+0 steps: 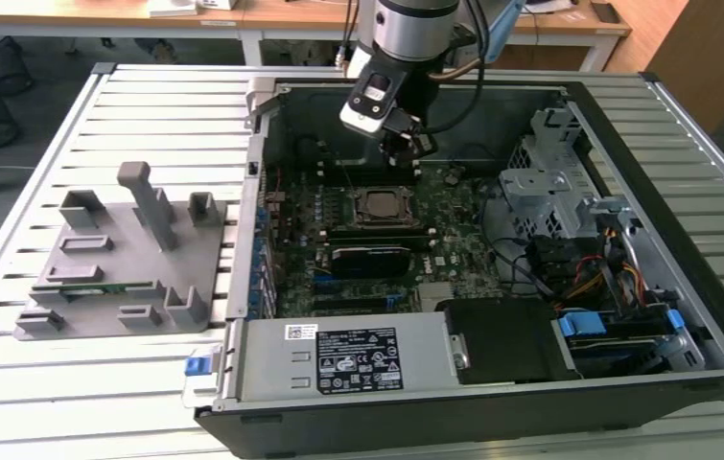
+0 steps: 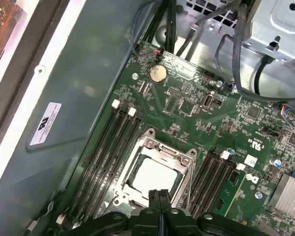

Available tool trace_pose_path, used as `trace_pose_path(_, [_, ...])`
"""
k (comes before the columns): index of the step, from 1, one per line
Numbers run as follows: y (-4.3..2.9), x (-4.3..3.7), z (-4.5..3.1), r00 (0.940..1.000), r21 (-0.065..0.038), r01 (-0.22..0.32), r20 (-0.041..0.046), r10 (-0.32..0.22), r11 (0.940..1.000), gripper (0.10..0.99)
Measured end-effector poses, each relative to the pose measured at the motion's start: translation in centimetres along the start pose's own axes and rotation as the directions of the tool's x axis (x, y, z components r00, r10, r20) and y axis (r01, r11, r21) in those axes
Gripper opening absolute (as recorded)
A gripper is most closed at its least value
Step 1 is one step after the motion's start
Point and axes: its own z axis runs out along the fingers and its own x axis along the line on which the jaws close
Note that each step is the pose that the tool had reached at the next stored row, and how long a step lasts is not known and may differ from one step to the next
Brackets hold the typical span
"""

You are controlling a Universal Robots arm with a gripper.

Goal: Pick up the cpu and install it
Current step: 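Install the first cpu locking lever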

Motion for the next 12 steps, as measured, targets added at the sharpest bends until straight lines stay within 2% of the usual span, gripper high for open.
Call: trace_pose_path(12, [0.0, 0.0, 0.0, 0.998, 0.002, 0.063, -0.0006, -0.063, 0.998, 0.106])
